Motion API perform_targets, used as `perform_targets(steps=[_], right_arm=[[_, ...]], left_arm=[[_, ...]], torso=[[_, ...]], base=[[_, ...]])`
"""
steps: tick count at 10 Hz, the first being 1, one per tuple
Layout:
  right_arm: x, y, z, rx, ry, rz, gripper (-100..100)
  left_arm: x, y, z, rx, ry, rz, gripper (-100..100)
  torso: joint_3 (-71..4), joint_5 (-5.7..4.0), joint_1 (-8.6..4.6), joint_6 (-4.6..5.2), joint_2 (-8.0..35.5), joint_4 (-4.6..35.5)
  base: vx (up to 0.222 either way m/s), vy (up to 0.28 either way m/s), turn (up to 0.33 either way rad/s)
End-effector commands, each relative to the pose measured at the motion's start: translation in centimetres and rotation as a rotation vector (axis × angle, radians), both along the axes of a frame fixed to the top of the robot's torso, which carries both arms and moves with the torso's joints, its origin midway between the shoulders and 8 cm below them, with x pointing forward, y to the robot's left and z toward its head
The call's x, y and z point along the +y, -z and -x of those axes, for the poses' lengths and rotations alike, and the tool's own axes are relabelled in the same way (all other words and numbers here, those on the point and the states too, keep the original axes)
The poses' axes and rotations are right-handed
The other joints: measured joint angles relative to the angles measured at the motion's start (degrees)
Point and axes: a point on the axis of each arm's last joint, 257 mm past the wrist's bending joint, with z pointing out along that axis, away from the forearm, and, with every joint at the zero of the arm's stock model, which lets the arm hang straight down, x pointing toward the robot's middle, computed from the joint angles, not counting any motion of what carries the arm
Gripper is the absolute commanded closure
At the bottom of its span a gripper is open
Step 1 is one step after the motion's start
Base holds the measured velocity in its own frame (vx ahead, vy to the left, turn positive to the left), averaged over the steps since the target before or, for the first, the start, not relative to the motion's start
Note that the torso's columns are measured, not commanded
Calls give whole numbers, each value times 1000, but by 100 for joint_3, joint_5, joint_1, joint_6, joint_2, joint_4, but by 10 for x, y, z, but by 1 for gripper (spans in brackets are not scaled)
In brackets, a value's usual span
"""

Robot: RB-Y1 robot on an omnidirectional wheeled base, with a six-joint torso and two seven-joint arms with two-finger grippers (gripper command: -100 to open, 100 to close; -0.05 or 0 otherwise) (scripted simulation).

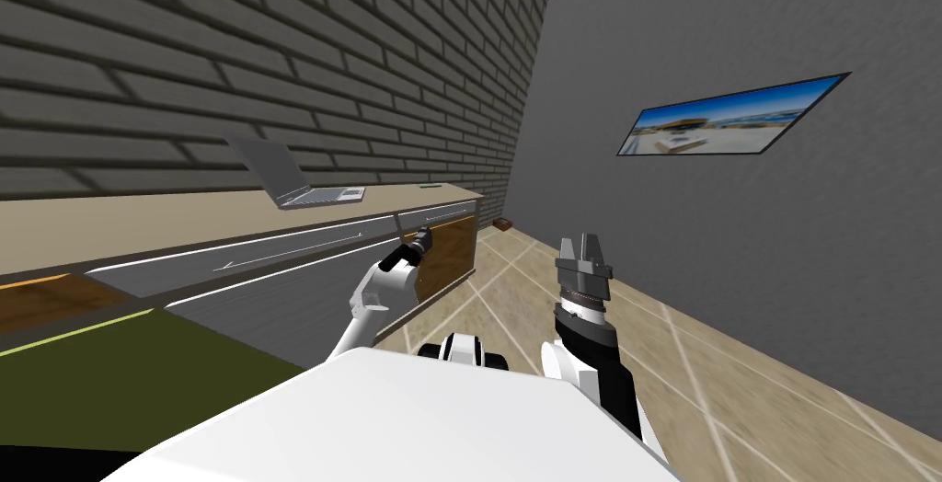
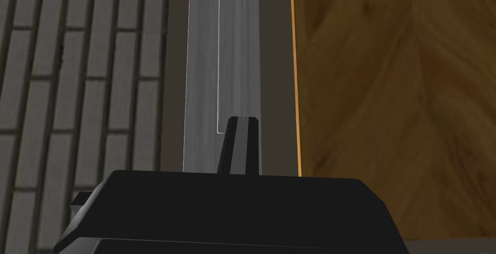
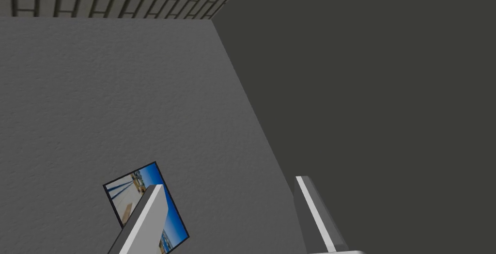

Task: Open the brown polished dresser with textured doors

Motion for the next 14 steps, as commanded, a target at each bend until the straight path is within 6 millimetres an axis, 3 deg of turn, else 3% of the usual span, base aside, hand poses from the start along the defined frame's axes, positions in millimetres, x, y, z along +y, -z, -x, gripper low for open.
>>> perform_targets(steps=[1,2,8,9,14], right_arm=[[0,0,0,0,0,0,0],[0,0,0,0,0,0,0],[0,0,0,0,0,0,0],[0,0,0,0,0,0,0],[0,0,0,0,0,0,0]], left_arm=[[1,-5,-7,-3,5,0,100],[2,-10,-6,-2,5,0,-100],[5,-19,-4,1,5,0,-100],[5,-19,-4,1,4,0,100],[0,-20,1,4,9,5,100]], torso=[[-4,1,7,1,-7,-1],[-12,5,17,0,-21,-5],[14,-4,-16,1,24,6],[23,-7,-20,2,35,11],[-4,3,10,0,-8,-2]], base=[[-33,-15,1],[63,68,-10],[112,86,-8],[10,6,0],[-110,-115,10]])
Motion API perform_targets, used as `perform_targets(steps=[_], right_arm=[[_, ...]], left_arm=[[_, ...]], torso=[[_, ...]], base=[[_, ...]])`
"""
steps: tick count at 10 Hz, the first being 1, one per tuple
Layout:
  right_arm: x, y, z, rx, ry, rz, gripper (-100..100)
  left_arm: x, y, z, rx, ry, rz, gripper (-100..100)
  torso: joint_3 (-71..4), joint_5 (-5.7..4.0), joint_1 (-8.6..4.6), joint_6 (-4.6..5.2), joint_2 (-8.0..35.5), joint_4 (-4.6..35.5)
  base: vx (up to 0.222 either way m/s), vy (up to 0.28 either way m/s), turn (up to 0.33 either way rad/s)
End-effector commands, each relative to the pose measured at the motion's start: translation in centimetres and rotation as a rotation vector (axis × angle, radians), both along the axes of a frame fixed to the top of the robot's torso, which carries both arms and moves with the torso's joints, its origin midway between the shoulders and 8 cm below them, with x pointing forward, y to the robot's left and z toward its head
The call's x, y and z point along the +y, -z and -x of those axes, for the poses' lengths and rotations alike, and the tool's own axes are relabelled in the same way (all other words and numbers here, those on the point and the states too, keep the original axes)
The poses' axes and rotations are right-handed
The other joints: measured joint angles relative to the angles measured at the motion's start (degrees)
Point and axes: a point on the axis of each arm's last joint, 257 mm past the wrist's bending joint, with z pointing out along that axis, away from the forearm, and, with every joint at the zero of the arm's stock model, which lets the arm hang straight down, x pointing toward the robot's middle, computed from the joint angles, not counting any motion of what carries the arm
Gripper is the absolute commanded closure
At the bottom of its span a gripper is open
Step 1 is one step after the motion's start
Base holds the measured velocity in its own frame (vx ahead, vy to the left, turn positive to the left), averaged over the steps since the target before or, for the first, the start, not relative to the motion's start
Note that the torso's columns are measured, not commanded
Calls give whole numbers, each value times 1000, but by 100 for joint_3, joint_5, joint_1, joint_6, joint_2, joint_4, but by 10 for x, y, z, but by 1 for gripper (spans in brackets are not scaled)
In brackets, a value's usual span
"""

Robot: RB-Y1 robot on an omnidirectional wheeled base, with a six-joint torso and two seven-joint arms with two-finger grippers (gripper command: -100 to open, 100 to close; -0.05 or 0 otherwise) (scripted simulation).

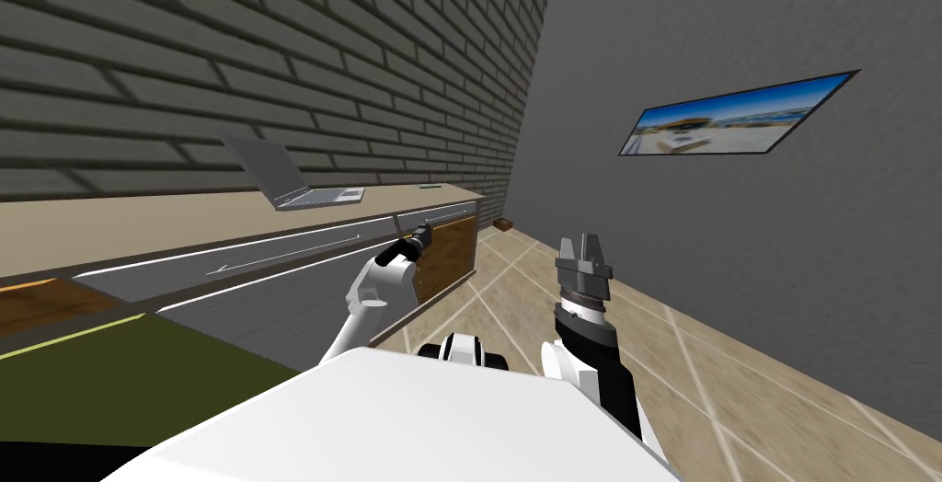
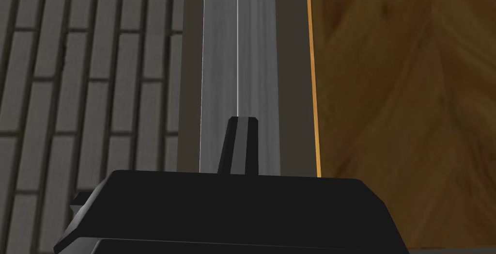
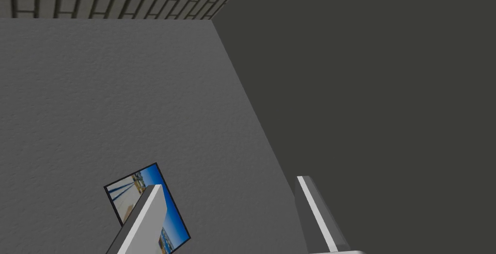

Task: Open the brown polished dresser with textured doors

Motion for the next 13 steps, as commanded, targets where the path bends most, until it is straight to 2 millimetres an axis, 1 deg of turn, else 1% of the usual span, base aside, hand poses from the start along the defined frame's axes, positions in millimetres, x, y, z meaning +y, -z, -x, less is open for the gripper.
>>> perform_targets(steps=[1,3,6,7,8,9,11,12,13], right_arm=[[0,0,0,0,0,0,0],[0,0,0,0,0,1,0],[0,0,0,0,0,1,0],[0,0,0,0,0,1,0],[0,0,0,0,0,0,0],[0,0,0,0,0,0,0],[0,0,0,0,0,0,0],[0,0,0,0,0,0,0],[0,0,0,0,0,0,0]], left_arm=[[1,0,-1,2,-1,-1,-100],[2,0,-2,2,-2,-2,-100],[3,-1,-2,3,-3,-4,-100],[13,-2,-14,-2,-37,-5,-100],[22,-6,-22,-14,-68,-3,-100],[22,-3,-24,-7,-69,-6,-100],[38,-11,-41,-27,-129,-5,-100],[37,-4,-44,-11,-128,-6,-100],[43,-8,-53,-19,-153,-5,-100]], torso=[[-15,7,27,-1,-25,-7],[-27,13,42,-2,-41,-13],[1,-1,-1,0,0,1],[14,-6,-25,1,25,6],[27,-8,-23,5,44,12],[30,-1,-1,1,49,14],[8,-1,-1,1,13,4],[0,2,6,1,1,0],[-7,0,-3,-3,-11,-3]], base=[[37,33,-13],[99,104,-8],[111,107,-8],[-16,56,-175],[-79,98,-256],[-95,67,-87],[-104,80,-184],[-78,64,-114],[-73,52,-133]])
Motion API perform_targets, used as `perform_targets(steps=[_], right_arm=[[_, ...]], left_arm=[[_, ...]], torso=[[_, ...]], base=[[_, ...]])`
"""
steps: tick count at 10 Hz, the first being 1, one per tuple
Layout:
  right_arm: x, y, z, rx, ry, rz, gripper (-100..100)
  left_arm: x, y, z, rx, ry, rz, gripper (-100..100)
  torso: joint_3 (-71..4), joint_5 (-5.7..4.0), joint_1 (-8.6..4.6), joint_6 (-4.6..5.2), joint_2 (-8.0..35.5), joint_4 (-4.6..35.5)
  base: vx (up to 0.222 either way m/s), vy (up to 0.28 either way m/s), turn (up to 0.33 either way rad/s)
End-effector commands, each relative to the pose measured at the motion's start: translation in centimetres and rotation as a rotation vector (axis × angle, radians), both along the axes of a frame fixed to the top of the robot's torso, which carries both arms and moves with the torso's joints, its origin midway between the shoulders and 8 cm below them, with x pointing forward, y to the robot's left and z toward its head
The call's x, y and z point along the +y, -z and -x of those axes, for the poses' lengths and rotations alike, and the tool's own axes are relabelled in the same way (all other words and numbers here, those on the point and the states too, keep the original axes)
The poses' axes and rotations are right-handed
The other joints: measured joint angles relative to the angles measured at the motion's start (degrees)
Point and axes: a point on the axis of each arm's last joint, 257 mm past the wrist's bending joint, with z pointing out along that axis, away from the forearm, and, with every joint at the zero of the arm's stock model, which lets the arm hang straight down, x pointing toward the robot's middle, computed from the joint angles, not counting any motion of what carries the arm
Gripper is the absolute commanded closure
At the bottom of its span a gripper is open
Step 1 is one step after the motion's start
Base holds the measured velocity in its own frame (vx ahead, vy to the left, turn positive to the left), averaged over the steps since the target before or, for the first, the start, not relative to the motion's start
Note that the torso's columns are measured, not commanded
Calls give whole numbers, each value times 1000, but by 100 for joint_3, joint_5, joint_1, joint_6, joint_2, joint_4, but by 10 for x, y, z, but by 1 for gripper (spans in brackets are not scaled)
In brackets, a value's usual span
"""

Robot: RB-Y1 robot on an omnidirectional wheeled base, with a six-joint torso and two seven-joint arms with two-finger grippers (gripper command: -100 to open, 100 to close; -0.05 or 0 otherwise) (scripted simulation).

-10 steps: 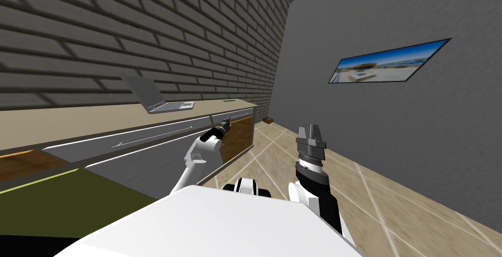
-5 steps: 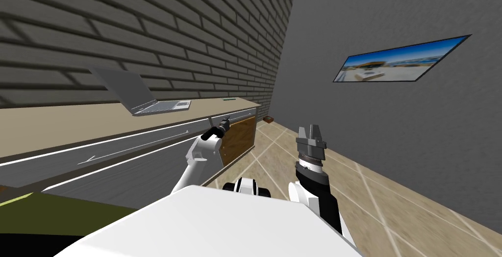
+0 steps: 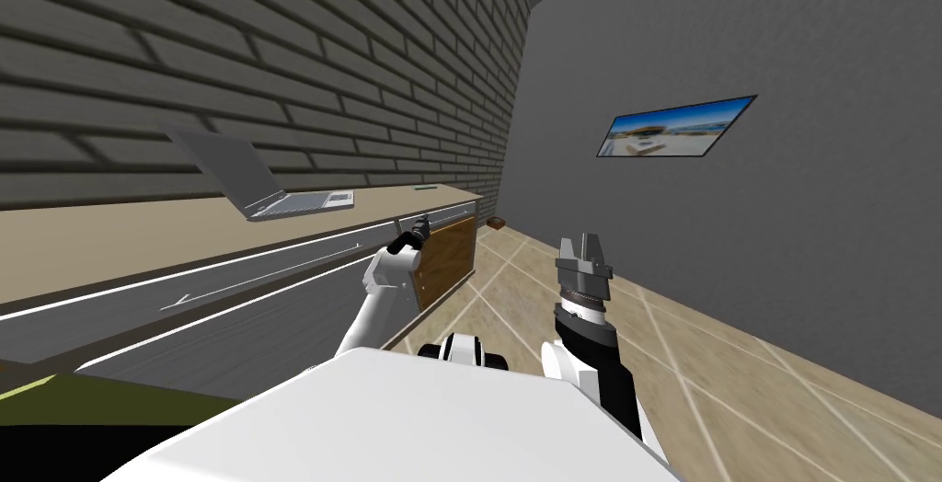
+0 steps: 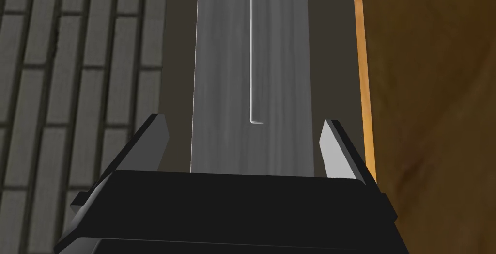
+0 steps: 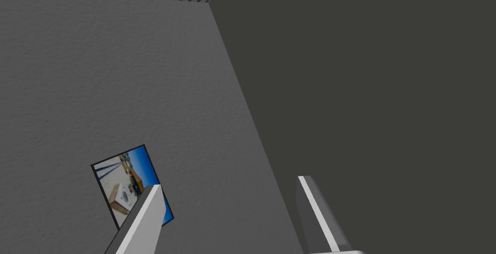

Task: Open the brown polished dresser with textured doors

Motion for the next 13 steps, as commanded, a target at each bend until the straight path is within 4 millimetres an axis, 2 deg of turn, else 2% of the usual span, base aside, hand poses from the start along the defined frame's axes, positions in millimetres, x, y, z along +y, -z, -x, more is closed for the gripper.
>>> perform_targets(steps=[1,2,4,5,6,7,8,9,10,11,12,13], right_arm=[[0,0,0,0,0,0,0],[0,0,0,0,0,0,0],[0,0,0,0,0,0,0],[0,0,0,0,0,0,0],[0,0,0,0,0,0,0],[0,0,0,0,0,0,0],[0,0,0,0,0,0,0],[0,0,0,0,0,0,0],[0,0,0,0,0,0,0],[0,0,0,0,0,0,0],[0,0,0,0,0,0,0],[0,0,0,0,0,0,0]], left_arm=[[12,-8,-18,-13,-54,4,-100],[11,1,-21,6,-54,3,-100],[17,-9,-36,-11,-92,12,-100],[17,2,-38,11,-93,7,-100],[18,-4,-46,1,-110,9,-100],[18,2,-47,14,-109,9,-100],[18,-4,-54,5,-123,11,-100],[17,3,-55,19,-122,11,-100],[17,0,-53,14,-120,11,-100],[18,2,-47,14,-109,9,100],[17,8,-40,24,-94,4,100],[17,2,-38,11,-93,7,100]], torso=[[0,-2,-5,4,1,0],[9,0,2,4,16,4],[7,-1,-1,4,12,4],[12,1,9,3,21,6],[11,1,3,-1,16,5],[9,-2,-3,5,15,4],[5,-2,-3,-1,8,3],[6,-2,-4,5,11,3],[7,-1,0,1,11,3],[3,-1,-2,0,4,2],[-7,-3,-8,-2,-13,-3],[-12,-12,-13,-9,-19,11]], base=[[-102,73,-246],[-71,53,-98],[-82,65,-194],[-82,61,-103],[-82,49,-183],[-62,42,-65],[-70,31,-129],[-63,33,-85],[-23,14,-8],[52,-24,190],[106,-81,242],[75,-81,118]])
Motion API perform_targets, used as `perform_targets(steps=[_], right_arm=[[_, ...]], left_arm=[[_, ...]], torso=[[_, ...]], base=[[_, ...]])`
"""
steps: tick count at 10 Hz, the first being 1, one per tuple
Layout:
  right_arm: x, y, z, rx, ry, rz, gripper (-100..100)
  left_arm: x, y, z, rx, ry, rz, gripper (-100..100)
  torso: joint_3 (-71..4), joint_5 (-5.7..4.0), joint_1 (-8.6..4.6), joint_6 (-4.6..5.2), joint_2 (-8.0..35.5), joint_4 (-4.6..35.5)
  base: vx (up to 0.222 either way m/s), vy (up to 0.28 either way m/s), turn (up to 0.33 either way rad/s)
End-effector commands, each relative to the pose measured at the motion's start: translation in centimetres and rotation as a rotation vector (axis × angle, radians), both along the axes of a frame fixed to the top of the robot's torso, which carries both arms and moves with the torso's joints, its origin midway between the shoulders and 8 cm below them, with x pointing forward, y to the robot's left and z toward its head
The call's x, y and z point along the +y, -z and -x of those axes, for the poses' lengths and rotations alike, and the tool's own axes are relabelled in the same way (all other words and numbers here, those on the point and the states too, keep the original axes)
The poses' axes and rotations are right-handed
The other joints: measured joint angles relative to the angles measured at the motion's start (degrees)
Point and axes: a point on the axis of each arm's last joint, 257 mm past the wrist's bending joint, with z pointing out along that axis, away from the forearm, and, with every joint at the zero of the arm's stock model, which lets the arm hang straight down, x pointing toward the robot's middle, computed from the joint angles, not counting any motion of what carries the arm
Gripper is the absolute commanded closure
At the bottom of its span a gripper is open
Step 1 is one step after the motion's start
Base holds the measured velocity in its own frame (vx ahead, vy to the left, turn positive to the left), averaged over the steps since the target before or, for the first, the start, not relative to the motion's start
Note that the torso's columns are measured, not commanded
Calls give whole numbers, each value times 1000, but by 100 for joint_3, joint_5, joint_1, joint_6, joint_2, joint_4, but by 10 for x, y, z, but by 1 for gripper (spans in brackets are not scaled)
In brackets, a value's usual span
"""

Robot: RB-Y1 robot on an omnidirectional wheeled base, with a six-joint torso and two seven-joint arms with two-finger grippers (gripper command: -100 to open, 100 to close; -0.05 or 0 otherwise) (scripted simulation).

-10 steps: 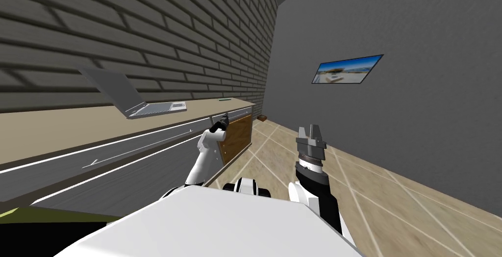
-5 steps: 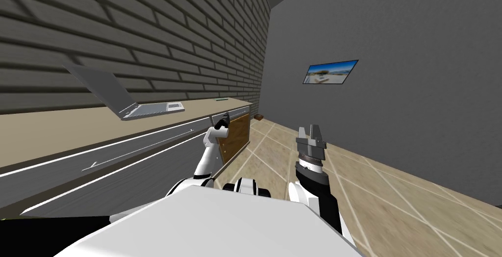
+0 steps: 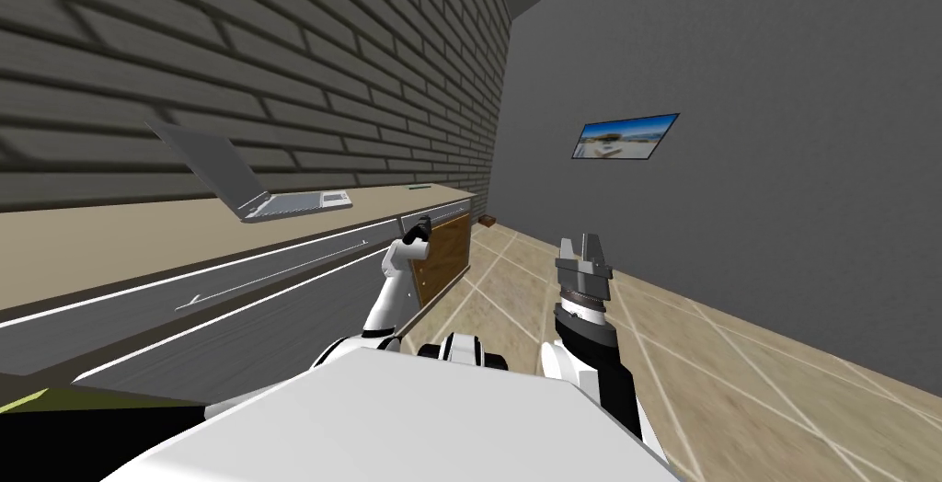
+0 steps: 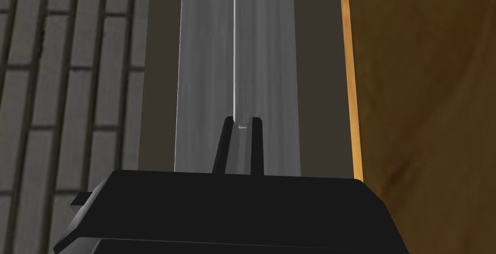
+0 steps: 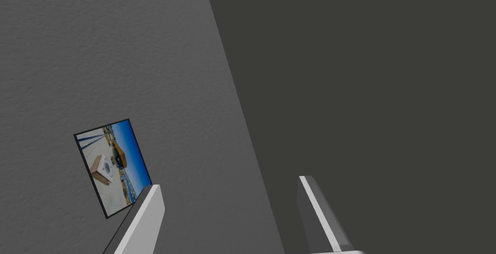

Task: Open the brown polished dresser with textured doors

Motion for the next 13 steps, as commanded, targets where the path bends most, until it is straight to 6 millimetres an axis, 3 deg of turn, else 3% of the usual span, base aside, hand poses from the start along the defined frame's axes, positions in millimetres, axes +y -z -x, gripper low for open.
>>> perform_targets(steps=[1,2,8,13], right_arm=[[0,0,0,0,0,0,0],[0,0,0,0,0,0,0],[0,0,0,0,0,0,0],[0,0,0,0,0,0,0]], left_arm=[[-1,-2,12,-6,27,-5,100],[-1,-10,14,-20,26,-6,100],[-15,-9,41,-22,96,-10,100],[-38,-3,71,-6,185,-7,100]], torso=[[0,3,15,19,3,1],[6,10,22,12,10,-4],[19,11,31,-8,30,4],[31,14,23,5,49,-1]], base=[[81,-68,153],[70,-45,95],[69,-42,117],[62,-51,121]])
